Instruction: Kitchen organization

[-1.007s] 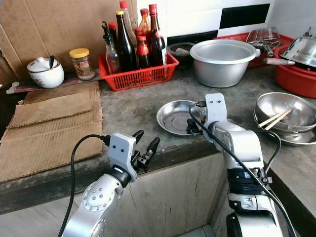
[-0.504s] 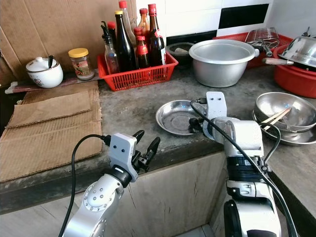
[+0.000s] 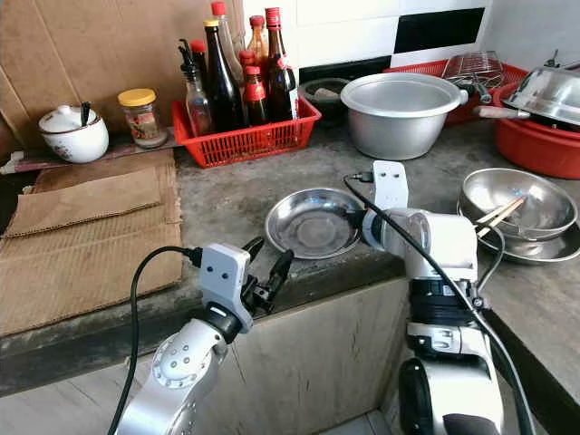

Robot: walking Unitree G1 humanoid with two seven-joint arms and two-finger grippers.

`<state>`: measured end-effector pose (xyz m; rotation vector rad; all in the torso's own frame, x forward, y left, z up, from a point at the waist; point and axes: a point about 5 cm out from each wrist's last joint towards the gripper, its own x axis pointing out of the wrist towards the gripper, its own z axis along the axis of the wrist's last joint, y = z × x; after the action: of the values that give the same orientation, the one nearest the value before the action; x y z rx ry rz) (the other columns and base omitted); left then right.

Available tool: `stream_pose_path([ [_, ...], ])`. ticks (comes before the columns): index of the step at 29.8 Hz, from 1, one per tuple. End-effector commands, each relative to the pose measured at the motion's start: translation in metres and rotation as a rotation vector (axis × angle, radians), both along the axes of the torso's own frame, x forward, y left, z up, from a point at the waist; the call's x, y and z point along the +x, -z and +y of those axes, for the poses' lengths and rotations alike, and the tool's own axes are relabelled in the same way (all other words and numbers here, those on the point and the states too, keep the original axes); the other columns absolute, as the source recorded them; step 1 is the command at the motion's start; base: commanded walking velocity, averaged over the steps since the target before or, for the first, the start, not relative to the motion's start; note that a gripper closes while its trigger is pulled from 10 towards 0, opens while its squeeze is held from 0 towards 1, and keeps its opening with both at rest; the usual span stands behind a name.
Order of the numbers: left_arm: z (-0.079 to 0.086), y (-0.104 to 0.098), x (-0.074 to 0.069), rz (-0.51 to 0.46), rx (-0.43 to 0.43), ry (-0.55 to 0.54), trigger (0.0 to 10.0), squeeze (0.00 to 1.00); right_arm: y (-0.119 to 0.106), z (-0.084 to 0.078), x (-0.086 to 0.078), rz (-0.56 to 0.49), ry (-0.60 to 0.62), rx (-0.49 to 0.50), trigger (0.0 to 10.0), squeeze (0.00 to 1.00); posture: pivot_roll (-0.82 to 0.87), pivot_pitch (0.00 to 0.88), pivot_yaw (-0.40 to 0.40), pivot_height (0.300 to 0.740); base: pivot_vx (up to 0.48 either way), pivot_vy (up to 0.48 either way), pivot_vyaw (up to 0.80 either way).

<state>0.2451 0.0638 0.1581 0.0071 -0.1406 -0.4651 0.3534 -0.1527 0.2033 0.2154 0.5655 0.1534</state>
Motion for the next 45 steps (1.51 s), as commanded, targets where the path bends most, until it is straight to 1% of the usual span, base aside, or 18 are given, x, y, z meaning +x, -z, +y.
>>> stream_pose_path([
  [1,0.001,-0.001,0.002,-0.01,0.01,-0.013,10.0,0.0,0.026,0.001,-0.006,0.133,0.025,0.004,0.0,0.0,0.09,0.016,-0.016,0.74,0.0,0.0,0.0],
  [3,0.001,-0.001,0.002,-0.011,0.011,-0.013,10.0,0.0,0.025,0.001,-0.005,0.119,0.039,0.038,0.0,0.0,0.09,0.016,-0.016,0.74,0.0,0.0,0.0],
  [8,0.002,-0.001,0.003,-0.012,0.013,-0.015,10.0,0.0,0.012,0.002,-0.001,-0.029,0.203,0.326,0.0,0.0,0.09,0.014,-0.008,0.74,0.0,0.0,0.0],
  [10,0.002,-0.001,0.003,-0.012,0.013,-0.016,10.0,0.0,0.01,0.003,-0.001,-0.069,0.262,0.408,0.0,0.0,0.08,0.014,-0.006,0.74,0.0,0.0,0.0],
  [13,0.002,-0.001,0.003,-0.012,0.013,-0.017,10.0,0.0,0.007,0.003,-0.003,-0.133,0.324,0.473,0.0,0.0,0.09,0.017,-0.002,0.74,0.0,0.0,0.0],
  [15,0.002,-0.001,0.003,-0.011,0.012,-0.019,10.0,0.0,0.002,0.003,-0.006,-0.221,0.362,0.477,0.0,0.0,0.09,0.019,-0.001,0.74,0.0,0.0,0.0],
  [18,0.003,-0.001,0.004,-0.009,0.011,-0.025,10.0,0.0,-0.008,0.005,-0.012,-0.366,0.374,0.417,0.0,0.0,0.09,0.021,0.001,0.74,0.0,0.0,0.0],
  [20,0.003,-0.001,0.004,-0.008,0.01,-0.03,10.0,0.0,-0.014,0.01,-0.017,-0.427,0.359,0.409,0.0,0.0,0.09,0.022,0.003,0.74,0.0,0.0,0.0],
  [22,0.004,-0.002,0.004,-0.011,0.008,-0.036,10.0,0.0,-0.02,0.015,-0.022,-0.494,0.342,0.366,0.0,0.0,0.09,0.022,0.005,0.74,0.0,0.0,0.0],
  [23,0.004,-0.002,0.004,-0.011,0.008,-0.036,10.0,0.0,-0.02,0.015,-0.022,-0.494,0.342,0.366,0.0,0.0,0.09,0.022,0.005,0.74,0.0,0.0,0.0],
  [24,0.005,-0.003,0.005,-0.014,0.007,-0.048,10.0,0.0,-0.027,0.018,-0.027,-0.578,0.332,0.285,0.0,0.0,0.09,0.022,0.008,0.74,0.0,0.0,0.0],
  [26,0.007,-0.004,0.005,-0.019,0.002,-0.06,10.0,0.0,-0.033,0.022,-0.034,-0.662,0.309,0.189,0.0,0.0,0.09,0.024,0.008,0.74,0.0,0.0,0.0],
  [28,0.007,-0.005,0.006,-0.021,-0.003,-0.064,10.0,0.0,-0.035,0.025,-0.038,-0.715,0.285,0.126,0.0,0.0,0.09,0.023,0.011,0.74,0.0,0.0,0.0],
  [31,0.007,-0.006,0.006,-0.024,-0.007,-0.068,10.0,0.0,-0.036,0.027,-0.042,-0.754,0.267,0.108,0.0,0.0,0.09,0.023,0.009,0.74,0.0,0.0,0.0],
  [32,0.008,-0.007,0.006,-0.029,-0.005,-0.073,10.0,0.0,-0.037,0.029,-0.048,-0.812,0.233,0.055,0.0,0.0,0.09,0.024,0.009,0.74,0.0,0.0,0.0],
  [34,0.008,-0.007,0.006,-0.03,-0.004,-0.074,10.0,0.0,-0.037,0.033,-0.053,-0.846,0.195,0.009,0.0,0.0,0.09,0.025,0.011,0.74,0.0,0.0,0.0],
  [40,0.01,-0.005,0.007,-0.035,0.034,-0.097,10.0,0.0,-0.035,0.032,-0.058,-0.91,0.174,-0.077,0.0,0.0,0.09,0.027,0.013,0.74,0.0,0.0,0.0],
  [45,0.009,-0.007,0.007,-0.04,0.024,-0.096,10.0,0.0,-0.035,0.032,-0.061,-0.946,0.162,-0.115,0.0,0.0,0.08,0.027,0.013,0.74,0.0,0.0,0.0],
])
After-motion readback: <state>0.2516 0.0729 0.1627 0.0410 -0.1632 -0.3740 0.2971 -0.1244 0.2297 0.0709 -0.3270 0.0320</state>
